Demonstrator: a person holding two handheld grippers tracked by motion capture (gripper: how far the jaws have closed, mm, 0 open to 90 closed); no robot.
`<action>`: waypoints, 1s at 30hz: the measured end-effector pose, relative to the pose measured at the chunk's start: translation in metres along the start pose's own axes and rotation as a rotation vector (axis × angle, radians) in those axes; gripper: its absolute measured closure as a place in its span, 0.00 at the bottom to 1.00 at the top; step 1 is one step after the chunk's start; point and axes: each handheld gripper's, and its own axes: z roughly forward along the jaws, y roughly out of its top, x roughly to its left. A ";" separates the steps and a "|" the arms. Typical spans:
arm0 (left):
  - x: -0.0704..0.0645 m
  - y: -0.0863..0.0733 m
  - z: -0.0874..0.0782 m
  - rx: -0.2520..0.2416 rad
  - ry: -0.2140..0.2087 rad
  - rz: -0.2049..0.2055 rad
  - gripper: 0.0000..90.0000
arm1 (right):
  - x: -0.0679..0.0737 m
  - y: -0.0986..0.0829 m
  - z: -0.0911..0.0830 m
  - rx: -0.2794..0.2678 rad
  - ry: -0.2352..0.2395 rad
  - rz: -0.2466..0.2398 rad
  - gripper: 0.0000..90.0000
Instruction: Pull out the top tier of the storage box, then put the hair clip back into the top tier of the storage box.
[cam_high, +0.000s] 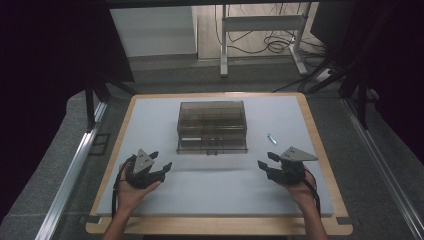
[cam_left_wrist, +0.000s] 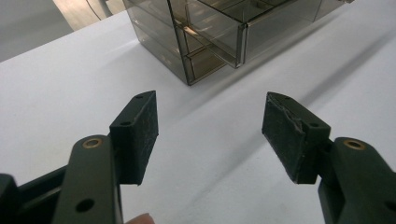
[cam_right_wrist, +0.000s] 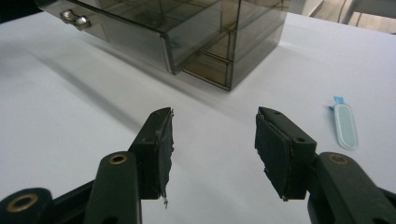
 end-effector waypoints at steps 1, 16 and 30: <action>0.000 0.000 0.000 0.002 0.000 0.001 0.41 | 0.000 0.000 0.000 0.002 -0.005 -0.001 0.51; 0.007 -0.006 -0.001 0.032 -0.009 -0.027 0.39 | -0.008 0.002 0.000 0.007 -0.024 0.014 0.49; 0.004 -0.006 0.001 0.044 -0.021 -0.017 0.38 | -0.023 0.015 0.004 0.095 -0.048 0.002 0.49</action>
